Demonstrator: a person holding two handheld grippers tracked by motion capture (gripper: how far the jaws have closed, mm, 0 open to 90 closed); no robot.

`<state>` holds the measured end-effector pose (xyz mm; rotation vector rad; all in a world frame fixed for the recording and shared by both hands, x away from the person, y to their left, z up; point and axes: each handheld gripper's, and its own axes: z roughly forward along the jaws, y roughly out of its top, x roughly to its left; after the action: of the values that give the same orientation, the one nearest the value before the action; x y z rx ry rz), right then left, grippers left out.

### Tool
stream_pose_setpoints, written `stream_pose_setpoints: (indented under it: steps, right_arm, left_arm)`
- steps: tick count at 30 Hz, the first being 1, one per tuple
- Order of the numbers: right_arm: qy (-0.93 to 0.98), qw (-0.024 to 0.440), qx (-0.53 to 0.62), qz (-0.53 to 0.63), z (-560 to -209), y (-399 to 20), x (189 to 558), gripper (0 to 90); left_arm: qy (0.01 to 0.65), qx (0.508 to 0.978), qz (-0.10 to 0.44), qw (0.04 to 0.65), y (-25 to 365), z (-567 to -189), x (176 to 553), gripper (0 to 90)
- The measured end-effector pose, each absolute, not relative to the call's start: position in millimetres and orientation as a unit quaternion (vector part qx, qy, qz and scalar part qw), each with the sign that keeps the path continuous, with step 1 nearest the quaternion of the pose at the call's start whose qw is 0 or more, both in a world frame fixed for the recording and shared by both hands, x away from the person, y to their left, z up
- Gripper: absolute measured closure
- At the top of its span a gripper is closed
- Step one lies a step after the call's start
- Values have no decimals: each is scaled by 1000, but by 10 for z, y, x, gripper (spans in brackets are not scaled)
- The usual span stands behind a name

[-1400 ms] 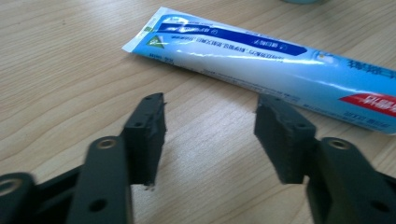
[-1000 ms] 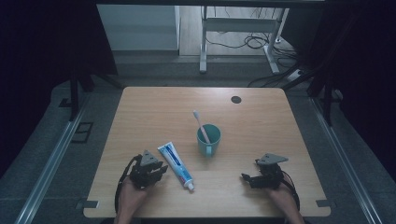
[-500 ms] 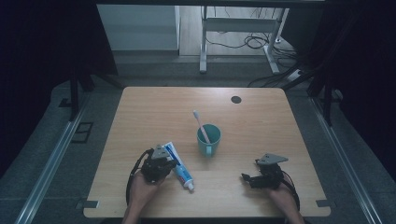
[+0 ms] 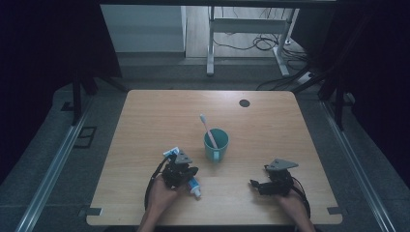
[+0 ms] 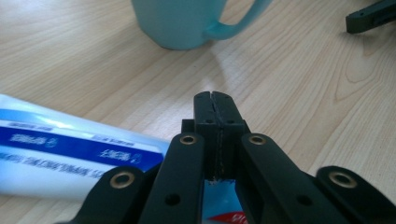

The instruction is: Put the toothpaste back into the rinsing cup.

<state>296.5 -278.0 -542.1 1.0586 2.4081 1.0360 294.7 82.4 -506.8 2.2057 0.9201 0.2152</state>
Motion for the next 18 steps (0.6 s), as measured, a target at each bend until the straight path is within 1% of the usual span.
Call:
stream_pose_setpoints:
  steps: [5, 7, 18]
  right_arm:
    - [841, 157, 370, 362, -5421, -2780, 2965, 139]
    - [841, 157, 370, 362, -5421, -2780, 2965, 139]
    - [841, 157, 370, 362, -5421, -2780, 2965, 139]
  left_arm:
    - [356, 862, 77, 354, 772, -5124, 2937, 897]
    - [354, 866, 82, 344, 758, -5150, 2924, 897]
    - [361, 862, 75, 349, 837, -5148, 2874, 897]
